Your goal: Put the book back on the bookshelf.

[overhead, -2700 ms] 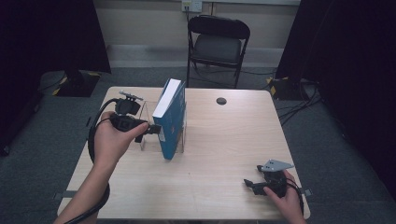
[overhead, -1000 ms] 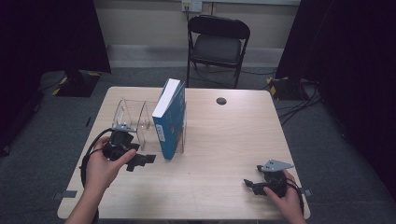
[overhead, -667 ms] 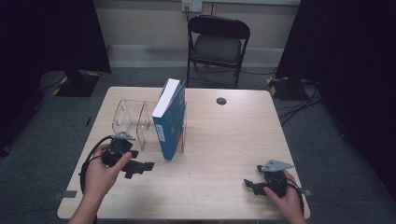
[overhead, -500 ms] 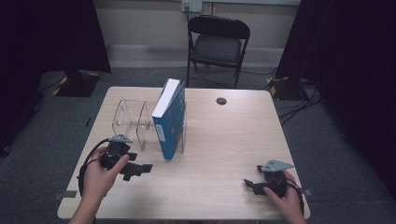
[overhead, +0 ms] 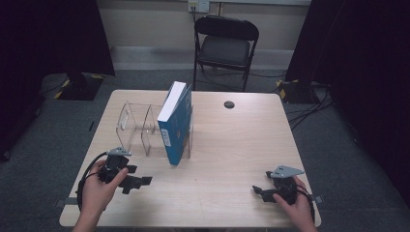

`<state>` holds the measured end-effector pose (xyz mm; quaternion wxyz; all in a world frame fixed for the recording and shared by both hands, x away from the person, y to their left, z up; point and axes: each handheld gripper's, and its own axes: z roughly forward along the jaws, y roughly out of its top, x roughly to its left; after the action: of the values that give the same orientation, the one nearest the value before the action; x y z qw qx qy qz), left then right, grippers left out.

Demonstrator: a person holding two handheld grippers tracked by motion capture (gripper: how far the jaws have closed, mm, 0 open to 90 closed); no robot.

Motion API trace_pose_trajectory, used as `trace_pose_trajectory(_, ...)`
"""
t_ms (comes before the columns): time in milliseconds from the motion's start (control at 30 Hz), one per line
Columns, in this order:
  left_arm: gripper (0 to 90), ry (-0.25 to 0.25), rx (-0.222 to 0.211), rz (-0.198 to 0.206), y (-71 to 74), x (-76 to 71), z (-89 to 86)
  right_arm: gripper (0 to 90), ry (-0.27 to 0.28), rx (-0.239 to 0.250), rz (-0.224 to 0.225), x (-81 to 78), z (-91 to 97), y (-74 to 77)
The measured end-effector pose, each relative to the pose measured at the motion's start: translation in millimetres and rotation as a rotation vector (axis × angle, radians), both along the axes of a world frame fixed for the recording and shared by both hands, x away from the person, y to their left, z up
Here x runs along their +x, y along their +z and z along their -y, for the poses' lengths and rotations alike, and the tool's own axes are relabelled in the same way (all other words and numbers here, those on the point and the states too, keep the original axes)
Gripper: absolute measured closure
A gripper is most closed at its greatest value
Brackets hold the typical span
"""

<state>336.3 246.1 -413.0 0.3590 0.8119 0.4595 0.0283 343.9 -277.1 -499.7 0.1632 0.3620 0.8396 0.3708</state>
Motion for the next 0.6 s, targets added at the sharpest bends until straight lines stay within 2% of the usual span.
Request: trace_pose_trajectory(600,18.4,0.032,0.011,-0.034,-32.4,-3.9,-16.9,17.8,0.001,0.002,0.0,-0.1,0.0,-0.1)
